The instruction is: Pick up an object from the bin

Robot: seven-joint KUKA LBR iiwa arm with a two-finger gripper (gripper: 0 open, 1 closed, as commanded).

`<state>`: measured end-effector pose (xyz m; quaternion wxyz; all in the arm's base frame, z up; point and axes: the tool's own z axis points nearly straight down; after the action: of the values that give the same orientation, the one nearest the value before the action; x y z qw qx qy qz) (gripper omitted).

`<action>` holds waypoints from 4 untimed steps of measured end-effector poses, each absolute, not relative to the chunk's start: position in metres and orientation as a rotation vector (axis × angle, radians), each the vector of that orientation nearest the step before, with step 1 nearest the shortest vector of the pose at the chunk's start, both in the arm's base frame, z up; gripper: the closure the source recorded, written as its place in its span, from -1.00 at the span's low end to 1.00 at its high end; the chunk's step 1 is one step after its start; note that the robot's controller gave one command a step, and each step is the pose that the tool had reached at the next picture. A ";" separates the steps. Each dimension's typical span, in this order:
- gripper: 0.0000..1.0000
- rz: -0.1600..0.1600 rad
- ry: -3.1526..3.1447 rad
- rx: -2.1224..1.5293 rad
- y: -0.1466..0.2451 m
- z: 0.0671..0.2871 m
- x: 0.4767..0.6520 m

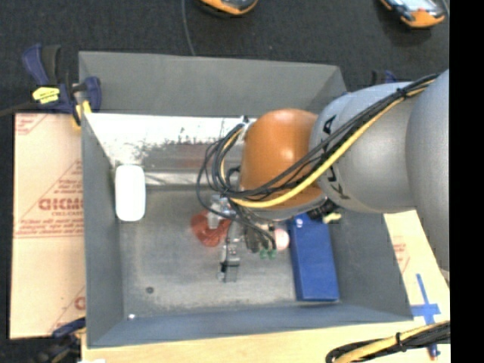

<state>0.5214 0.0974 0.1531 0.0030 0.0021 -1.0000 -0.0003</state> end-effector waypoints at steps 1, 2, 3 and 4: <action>-1.00 -0.002 -3.143 0.002 0.097 0.157 0.523; -1.00 -0.004 -3.153 0.028 0.046 0.116 0.580; -1.00 0.003 -3.148 0.145 0.028 0.084 0.609; -1.00 -0.007 -3.151 0.117 0.043 0.077 0.609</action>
Offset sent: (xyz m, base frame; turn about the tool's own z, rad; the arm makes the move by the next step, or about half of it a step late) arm 0.0757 -0.0748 -0.0597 -0.0115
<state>0.6094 0.0427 0.0769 -0.0057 0.0371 -0.9993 -0.0022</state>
